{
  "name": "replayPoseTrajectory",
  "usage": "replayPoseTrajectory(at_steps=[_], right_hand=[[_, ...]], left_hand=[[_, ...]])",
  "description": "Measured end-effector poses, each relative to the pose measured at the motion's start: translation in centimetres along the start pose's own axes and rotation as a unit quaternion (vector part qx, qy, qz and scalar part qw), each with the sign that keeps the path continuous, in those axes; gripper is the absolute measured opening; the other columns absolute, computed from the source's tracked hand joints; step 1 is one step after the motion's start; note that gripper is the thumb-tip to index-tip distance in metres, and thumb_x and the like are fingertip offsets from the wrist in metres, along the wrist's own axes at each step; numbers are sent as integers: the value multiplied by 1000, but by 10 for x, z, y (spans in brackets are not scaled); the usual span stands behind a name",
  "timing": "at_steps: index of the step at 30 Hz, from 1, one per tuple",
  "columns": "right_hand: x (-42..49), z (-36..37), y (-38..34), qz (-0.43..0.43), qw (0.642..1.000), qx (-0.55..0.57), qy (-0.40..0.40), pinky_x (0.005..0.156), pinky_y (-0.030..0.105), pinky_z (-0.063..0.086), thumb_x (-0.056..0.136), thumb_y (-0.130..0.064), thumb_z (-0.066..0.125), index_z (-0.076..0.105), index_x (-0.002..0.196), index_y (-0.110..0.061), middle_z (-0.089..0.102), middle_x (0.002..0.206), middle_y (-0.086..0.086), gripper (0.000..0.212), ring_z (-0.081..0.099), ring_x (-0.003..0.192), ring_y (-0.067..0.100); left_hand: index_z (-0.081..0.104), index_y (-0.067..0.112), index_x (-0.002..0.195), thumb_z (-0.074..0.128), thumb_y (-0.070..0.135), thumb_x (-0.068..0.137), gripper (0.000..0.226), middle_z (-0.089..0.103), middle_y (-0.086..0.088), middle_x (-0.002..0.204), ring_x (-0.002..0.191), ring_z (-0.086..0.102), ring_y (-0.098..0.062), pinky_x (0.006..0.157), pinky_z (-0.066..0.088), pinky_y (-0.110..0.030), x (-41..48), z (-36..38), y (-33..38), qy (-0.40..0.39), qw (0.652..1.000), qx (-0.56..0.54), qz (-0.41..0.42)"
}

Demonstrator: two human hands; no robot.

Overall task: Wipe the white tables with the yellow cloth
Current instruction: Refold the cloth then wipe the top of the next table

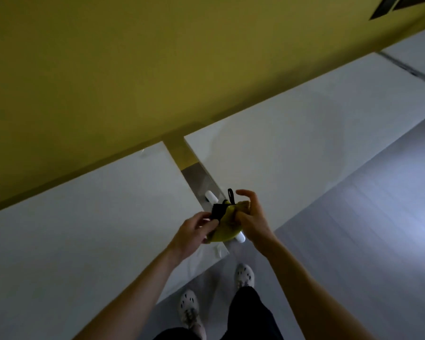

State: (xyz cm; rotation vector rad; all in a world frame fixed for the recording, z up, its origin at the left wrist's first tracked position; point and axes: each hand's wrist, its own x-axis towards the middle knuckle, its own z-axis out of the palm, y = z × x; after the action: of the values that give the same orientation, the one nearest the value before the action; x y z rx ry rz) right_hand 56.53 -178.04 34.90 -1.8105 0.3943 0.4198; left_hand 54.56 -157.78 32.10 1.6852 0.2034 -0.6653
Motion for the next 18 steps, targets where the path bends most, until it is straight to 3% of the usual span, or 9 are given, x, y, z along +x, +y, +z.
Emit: replayPoseTrajectory(at_steps=[3, 8, 13, 18], right_hand=[[-2, -23, 1, -54, 998, 16, -6, 97, 58, 63, 97, 4, 59, 56, 126, -61, 59, 128, 13, 70, 65, 116, 34], [2, -75, 10, -176, 969, -175, -14, 100, 39, 57, 107, -25, 66, 60, 138, -47, 49, 139, -2, 38, 56, 122, 21], [10, -152, 28, -261, 938, -227, 34, 90, 28, 52, 103, -28, 73, 65, 120, -27, 50, 141, -5, 19, 56, 112, 10], [24, -215, 27, -291, 924, -248, 15, 81, 30, 51, 103, -19, 72, 62, 111, -30, 64, 118, -10, 16, 59, 98, 11]], left_hand=[[63, 26, 134, 74, 37, 102, 36, 74, 7, 128, 120, 72, -20, 88, 67, -38, -7, 29, 20, 8, 1000, -13, 20], [66, 28, 131, 77, 27, 101, 32, 77, 6, 124, 116, 74, -19, 84, 68, -38, 2, 62, 47, 56, 997, -31, 37], [71, 21, 130, 82, 43, 92, 46, 78, -2, 124, 116, 75, -22, 89, 68, -41, 24, 120, 67, 50, 998, -19, 17], [74, 19, 119, 75, 36, 100, 25, 77, -11, 121, 100, 80, -29, 74, 66, -33, 35, 166, 79, 115, 986, -114, -25]])
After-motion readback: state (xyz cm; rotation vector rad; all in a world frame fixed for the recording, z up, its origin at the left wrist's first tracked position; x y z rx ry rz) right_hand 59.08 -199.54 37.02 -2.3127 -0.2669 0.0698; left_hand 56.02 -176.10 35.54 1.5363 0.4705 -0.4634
